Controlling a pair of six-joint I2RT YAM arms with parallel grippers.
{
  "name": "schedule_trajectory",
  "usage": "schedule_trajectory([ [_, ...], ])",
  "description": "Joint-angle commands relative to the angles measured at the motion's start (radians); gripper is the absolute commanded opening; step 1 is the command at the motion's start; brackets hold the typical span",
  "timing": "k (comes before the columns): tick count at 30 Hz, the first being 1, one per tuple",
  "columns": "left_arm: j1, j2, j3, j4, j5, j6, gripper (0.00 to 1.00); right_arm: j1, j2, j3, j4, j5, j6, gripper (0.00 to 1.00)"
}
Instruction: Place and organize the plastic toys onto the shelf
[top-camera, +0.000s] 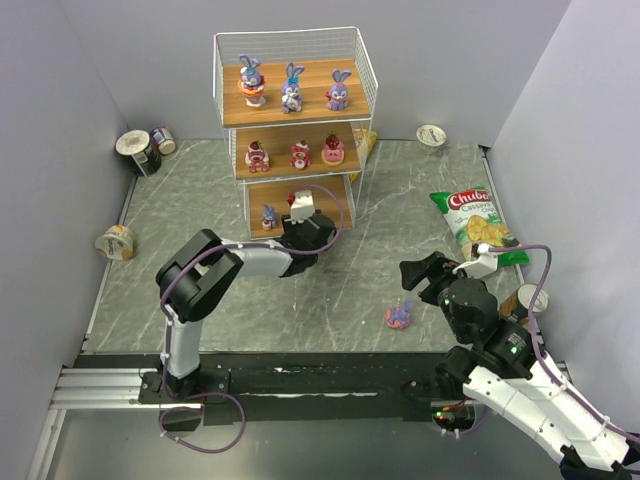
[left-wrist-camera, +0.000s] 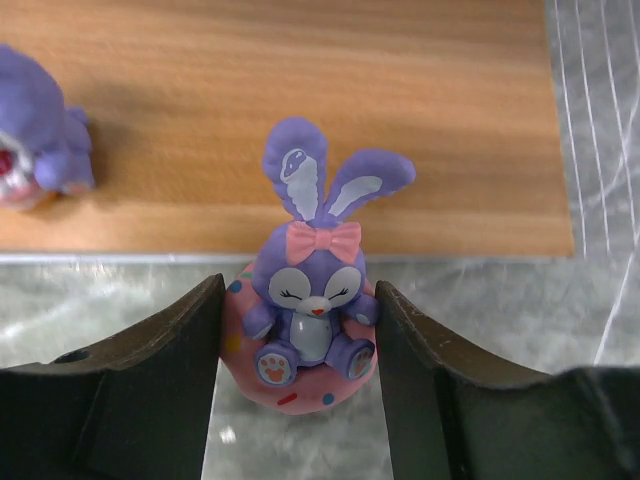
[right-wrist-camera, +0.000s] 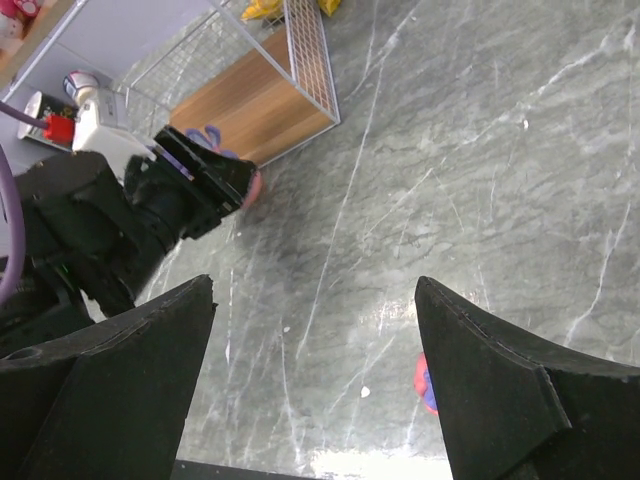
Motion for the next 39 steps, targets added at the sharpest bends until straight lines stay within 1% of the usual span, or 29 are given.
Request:
schedule_trajectory([
  [1,0.043,-0.017,0.062,0.049,0.035,0.033,0.15,-0.001,-0.012,-0.004,0.036,0.028,-0.017,0.88],
  [4,0.066,-0.007,0.077,0.063,0.054,0.028,0.15,-0.003,-0.009,-0.008,0.042,0.034,-0.019,0.88],
  [10,0.086,0.059,0.137,0.036,0.062,0.010,0.17,-0.003,-0.009,-0.005,0.039,0.048,-0.028,0.88],
  [18,0.108,0.093,0.145,0.050,0.095,-0.010,0.21,-0.001,-0.018,-0.011,0.038,0.056,-0.028,0.88],
  [25,0.111,0.121,0.160,0.043,0.059,0.002,0.29,-0.001,-0.011,-0.020,0.050,0.052,-0.028,0.88],
  [27,0.111,0.133,0.166,0.033,0.045,0.002,0.32,-0.003,-0.009,-0.020,0.052,0.052,-0.030,0.88],
  [28,0.111,0.134,0.166,0.033,0.039,0.002,0.37,-0.003,-0.009,-0.022,0.052,0.051,-0.031,0.88],
  [30,0.111,0.139,0.166,0.040,0.032,0.000,0.41,-0.001,-0.011,-0.025,0.056,0.051,-0.033,0.88],
  [31,0.111,0.141,0.165,0.041,0.032,0.002,0.47,-0.003,-0.009,-0.025,0.059,0.049,-0.034,0.88],
  [33,0.111,0.141,0.163,0.043,0.031,0.000,0.55,-0.001,-0.009,-0.027,0.061,0.048,-0.034,0.88],
  [34,0.111,0.141,0.160,0.046,0.031,0.000,0.61,-0.003,-0.009,-0.027,0.061,0.046,-0.034,0.88],
  [36,0.111,0.130,0.150,0.055,0.037,-0.001,0.66,-0.004,-0.009,-0.027,0.061,0.043,-0.036,0.88],
  [38,0.111,0.118,0.140,0.063,0.037,-0.004,0.75,-0.003,-0.011,-0.027,0.062,0.042,-0.037,0.88],
  [39,0.109,0.115,0.133,0.067,0.039,-0.004,0.77,-0.001,-0.011,-0.028,0.062,0.042,-0.036,0.88],
])
